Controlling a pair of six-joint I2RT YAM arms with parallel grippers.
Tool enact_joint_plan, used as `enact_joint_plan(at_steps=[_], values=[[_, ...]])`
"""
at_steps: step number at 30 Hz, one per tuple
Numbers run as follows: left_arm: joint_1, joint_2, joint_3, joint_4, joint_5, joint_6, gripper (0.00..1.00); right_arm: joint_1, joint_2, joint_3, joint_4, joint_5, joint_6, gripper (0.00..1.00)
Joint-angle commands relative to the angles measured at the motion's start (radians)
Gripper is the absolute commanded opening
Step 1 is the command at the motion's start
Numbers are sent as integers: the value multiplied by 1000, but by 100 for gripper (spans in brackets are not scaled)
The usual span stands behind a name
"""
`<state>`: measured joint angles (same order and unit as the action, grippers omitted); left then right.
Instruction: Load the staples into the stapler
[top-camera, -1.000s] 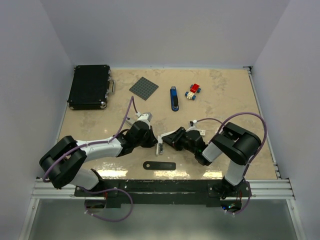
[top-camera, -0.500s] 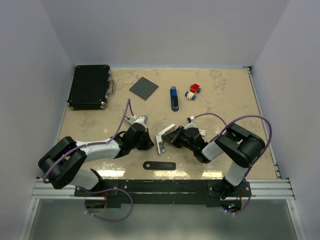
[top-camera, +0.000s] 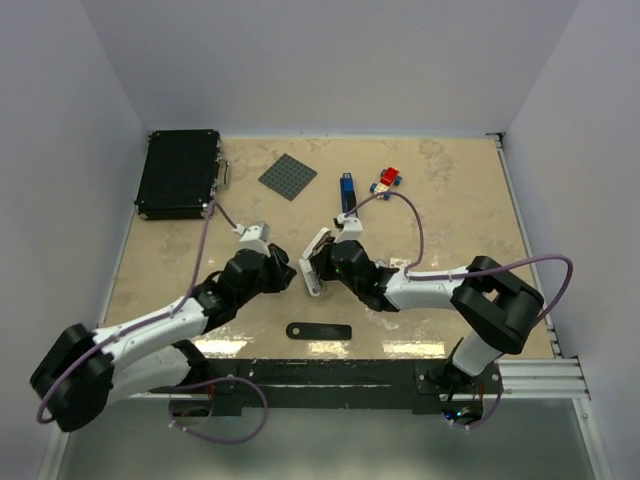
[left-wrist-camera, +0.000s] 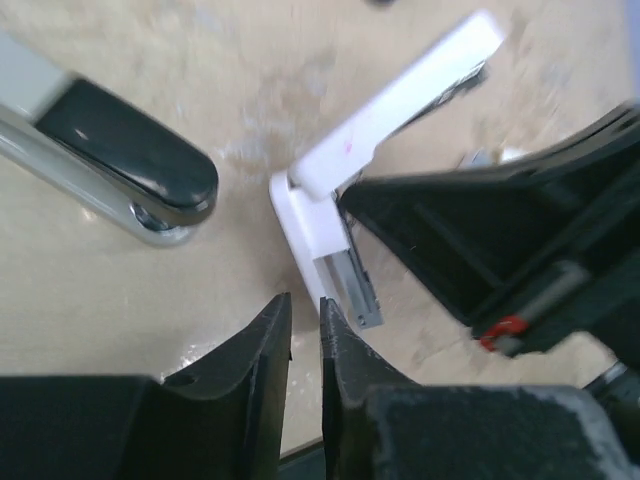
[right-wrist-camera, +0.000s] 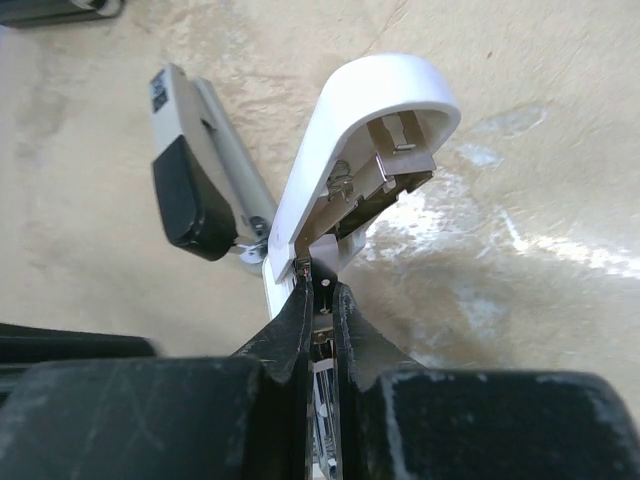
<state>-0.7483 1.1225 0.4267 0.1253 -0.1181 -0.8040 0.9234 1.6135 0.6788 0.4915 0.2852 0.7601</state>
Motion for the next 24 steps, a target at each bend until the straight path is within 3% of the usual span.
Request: enact_joint_plan(at_steps=[1, 5, 11, 19, 24], values=[[14, -240, -17, -65, -253, 43, 28, 64, 2, 108, -195, 279, -229, 0], [21, -508, -14, -174, -487, 144, 38, 130, 49, 185, -275, 422, -304, 0], [24, -714, 27, -210, -701, 393, 49, 206, 186, 292, -389, 554, -331, 0], [24, -768, 8, -15, -815, 701, 52, 269, 253, 340, -452, 600, -324, 0], [24, -753, -16, 5, -798, 700, 52, 290, 243, 344, -485, 597, -311, 14]])
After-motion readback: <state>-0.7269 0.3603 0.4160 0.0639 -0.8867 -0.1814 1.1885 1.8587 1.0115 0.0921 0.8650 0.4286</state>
